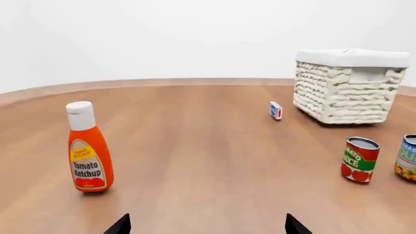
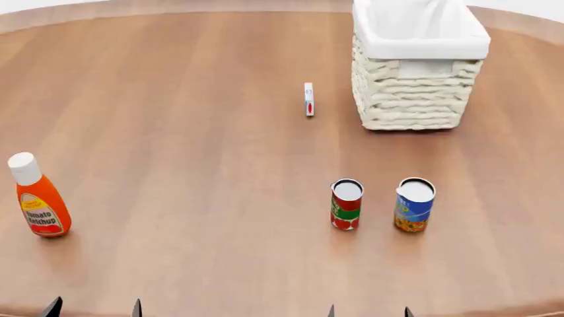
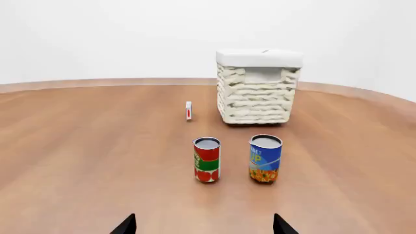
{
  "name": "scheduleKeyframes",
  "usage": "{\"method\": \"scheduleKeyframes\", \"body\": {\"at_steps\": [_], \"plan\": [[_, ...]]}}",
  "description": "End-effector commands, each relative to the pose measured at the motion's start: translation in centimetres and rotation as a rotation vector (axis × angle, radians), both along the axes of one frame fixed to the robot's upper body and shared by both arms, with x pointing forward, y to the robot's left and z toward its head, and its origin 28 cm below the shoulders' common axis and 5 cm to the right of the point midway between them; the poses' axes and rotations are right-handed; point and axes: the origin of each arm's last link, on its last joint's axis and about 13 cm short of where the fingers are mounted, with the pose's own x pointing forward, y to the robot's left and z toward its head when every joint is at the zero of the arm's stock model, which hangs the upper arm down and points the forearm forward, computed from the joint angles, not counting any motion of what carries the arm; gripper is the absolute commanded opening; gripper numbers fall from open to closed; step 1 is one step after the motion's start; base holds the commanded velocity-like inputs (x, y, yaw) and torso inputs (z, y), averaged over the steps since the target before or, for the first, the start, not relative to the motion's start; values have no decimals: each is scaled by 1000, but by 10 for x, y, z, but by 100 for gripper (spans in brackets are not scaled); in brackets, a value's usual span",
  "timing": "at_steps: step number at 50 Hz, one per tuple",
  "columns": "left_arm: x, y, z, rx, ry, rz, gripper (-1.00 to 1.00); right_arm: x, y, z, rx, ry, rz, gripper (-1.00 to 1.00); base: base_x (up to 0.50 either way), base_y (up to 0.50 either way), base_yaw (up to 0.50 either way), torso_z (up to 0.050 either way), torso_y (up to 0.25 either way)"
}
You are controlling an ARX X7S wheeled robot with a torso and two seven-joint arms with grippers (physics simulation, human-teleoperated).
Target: Pick up the ketchup, and put it in the basket.
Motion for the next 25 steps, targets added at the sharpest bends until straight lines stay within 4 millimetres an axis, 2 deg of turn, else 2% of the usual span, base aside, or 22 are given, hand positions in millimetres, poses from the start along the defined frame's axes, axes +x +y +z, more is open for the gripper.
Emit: {"method": "scheduleKeyframes", "body": {"at_steps": [1,16,25], "plan": [[0,1,2,-10,-1,4,100,0,1,0,-7,-5,-7,100,0,0,0,0,0],[1,2,4,-18,18,11,100,-1,1,0,13,24,11,100,0,0,0,0,0],[0,6,5,-51,-5,-19,100,-3,1,9,-25,-14,1,100,0,0,0,0,0]]}}
